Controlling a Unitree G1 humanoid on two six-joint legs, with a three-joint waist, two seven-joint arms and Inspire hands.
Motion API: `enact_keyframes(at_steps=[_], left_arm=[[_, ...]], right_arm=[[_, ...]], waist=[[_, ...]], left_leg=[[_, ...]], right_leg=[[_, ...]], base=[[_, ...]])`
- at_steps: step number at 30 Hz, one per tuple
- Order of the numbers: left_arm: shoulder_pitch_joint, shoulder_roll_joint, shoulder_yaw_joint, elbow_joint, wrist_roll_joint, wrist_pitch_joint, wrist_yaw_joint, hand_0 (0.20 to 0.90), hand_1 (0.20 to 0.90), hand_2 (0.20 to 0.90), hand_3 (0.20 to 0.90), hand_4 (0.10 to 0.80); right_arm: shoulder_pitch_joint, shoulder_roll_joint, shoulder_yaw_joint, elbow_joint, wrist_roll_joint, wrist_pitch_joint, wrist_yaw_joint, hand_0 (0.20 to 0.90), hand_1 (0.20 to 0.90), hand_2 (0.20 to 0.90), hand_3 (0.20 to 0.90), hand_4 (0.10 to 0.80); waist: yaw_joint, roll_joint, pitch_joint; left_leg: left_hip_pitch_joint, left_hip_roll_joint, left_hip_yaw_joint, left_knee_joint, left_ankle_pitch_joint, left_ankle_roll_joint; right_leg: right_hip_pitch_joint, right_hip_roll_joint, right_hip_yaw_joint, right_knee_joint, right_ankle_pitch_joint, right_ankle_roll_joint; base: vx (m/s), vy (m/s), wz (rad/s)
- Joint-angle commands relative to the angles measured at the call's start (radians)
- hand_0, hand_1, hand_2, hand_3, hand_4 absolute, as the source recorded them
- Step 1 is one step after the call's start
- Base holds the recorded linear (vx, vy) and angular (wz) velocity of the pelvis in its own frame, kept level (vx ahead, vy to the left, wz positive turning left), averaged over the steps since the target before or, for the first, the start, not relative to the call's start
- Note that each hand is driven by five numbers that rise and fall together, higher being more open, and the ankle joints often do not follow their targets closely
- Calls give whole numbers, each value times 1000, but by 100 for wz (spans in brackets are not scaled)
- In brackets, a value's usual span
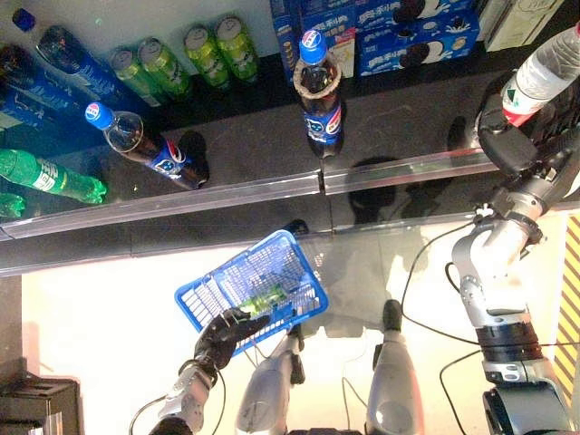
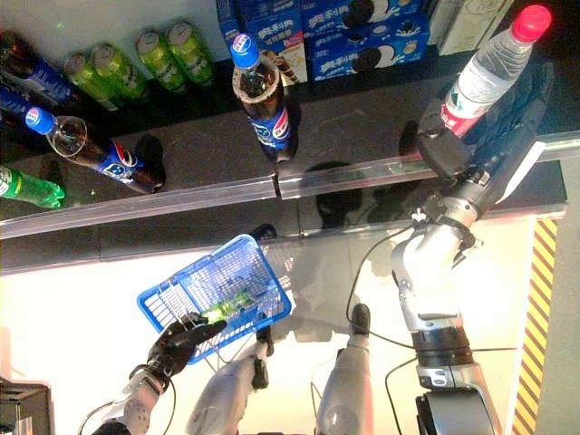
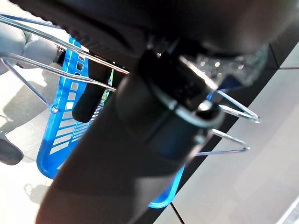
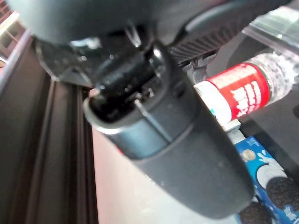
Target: Pick up the drink and place into the basket.
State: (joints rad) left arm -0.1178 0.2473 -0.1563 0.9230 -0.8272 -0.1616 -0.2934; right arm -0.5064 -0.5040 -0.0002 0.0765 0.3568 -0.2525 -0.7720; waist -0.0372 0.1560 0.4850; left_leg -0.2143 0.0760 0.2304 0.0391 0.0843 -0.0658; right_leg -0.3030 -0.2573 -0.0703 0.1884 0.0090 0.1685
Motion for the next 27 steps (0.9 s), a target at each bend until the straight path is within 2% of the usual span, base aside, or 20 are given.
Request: enact_keyframes(at_steps=[1, 15, 26, 27], left_arm=[[123, -29, -97, -41, -18, 31, -95, 300, 300, 300, 200, 100], [95, -2, -118, -43, -31, 56, -103, 300, 300, 300, 200, 100], [85, 29, -135, -65, -59, 61, -106, 300, 300, 300, 200, 100], [86, 33, -137, -71, -62, 64, -103, 300, 300, 300, 200, 100]], right_arm=[[-140, -108, -65, -47, -15, -44, -20, 900, 900, 900, 900, 800], [-286, -219, -46, 178, -1, 39, -18, 900, 900, 900, 900, 800], [-410, -332, -6, 413, 73, 30, -16, 900, 900, 900, 900, 800], [-419, -343, -2, 431, 79, 24, -17, 691, 691, 691, 656, 556]], waist=[[36, -23, -22], [64, -15, -10], [86, -13, 8], [88, -13, 9]], left_leg=[[-57, 29, -88, 131, -45, -11], [-70, 22, -98, 153, -48, -9], [-102, 19, -113, 196, -60, -5], [-106, 19, -113, 202, -63, -4]], right_leg=[[-43, 6, -32, 48, 24, -78], [-36, -5, -52, 56, 19, -83], [-52, -7, -66, 92, 2, -91], [-55, -7, -68, 97, 0, -92]], base=[[0, 0, 0], [4, -2, 2], [-12, -10, 6], [-17, -13, 3]])
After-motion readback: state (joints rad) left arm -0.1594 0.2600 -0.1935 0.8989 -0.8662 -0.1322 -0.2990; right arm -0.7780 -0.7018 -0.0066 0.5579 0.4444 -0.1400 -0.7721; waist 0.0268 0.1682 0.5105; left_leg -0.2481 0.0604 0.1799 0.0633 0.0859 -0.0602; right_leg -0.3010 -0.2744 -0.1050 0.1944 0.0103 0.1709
